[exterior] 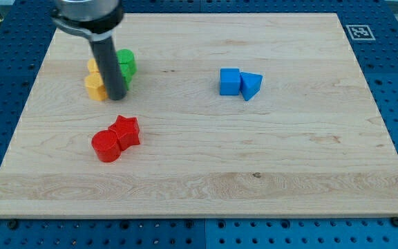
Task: Move the red star to the bottom left of the blue cube
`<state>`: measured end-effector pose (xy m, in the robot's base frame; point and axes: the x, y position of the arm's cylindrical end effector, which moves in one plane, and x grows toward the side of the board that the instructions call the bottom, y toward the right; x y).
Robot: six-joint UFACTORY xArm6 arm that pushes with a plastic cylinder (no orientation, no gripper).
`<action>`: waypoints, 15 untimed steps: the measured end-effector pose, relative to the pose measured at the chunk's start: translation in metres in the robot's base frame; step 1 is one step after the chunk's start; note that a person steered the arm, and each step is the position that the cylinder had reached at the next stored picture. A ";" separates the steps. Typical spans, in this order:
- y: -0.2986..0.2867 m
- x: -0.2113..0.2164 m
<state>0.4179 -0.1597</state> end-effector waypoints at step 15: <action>0.045 0.068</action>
<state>0.4863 -0.1143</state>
